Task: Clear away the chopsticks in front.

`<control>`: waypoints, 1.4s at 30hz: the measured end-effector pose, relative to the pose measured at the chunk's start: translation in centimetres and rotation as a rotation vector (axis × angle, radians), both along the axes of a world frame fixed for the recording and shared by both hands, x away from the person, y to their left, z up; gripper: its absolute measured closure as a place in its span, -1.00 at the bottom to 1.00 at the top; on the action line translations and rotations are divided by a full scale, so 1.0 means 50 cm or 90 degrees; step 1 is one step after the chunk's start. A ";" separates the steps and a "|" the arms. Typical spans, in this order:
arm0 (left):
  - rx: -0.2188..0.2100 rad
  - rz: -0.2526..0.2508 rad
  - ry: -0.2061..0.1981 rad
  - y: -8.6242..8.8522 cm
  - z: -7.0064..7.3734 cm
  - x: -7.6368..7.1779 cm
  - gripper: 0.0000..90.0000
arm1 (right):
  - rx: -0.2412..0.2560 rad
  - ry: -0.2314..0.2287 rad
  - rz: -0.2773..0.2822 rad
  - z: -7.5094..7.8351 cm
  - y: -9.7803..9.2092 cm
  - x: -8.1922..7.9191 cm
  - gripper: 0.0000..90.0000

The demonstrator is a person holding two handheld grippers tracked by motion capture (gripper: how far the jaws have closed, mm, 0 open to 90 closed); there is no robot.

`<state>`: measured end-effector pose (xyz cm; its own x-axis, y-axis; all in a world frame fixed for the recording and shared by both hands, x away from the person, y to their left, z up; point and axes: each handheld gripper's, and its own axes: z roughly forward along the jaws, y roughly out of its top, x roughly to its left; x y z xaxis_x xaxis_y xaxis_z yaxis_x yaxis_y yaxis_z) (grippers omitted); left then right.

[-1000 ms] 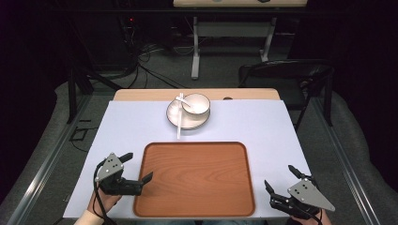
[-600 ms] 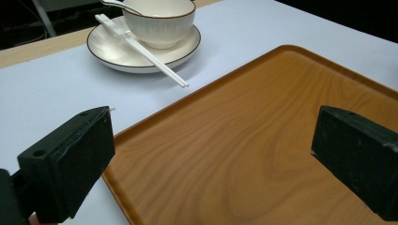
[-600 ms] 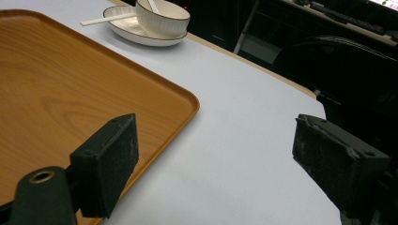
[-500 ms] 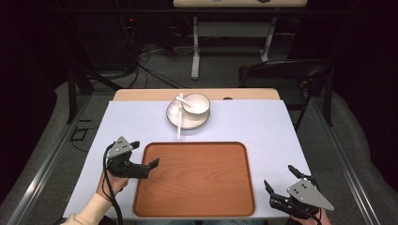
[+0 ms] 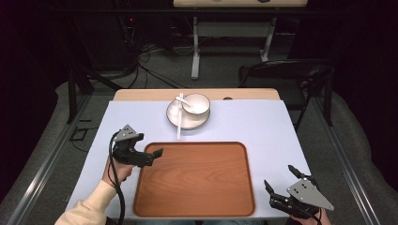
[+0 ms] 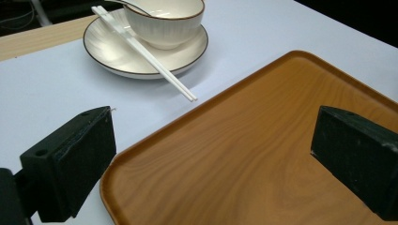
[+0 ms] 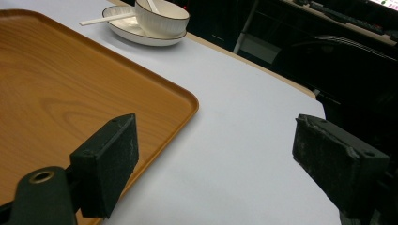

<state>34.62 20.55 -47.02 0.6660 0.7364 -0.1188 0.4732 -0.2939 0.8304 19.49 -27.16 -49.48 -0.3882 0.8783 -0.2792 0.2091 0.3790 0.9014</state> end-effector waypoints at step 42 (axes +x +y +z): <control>0.139 0.109 0.100 -0.126 0.029 0.313 -0.80 | -0.001 0.002 -0.002 0.000 -0.001 0.001 -0.68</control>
<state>50.25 14.23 -45.57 0.5163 0.8556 -0.0372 0.6484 -0.3622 0.6697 19.52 -27.20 -49.49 -0.3863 0.8791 -0.2792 0.2130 0.3795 0.9003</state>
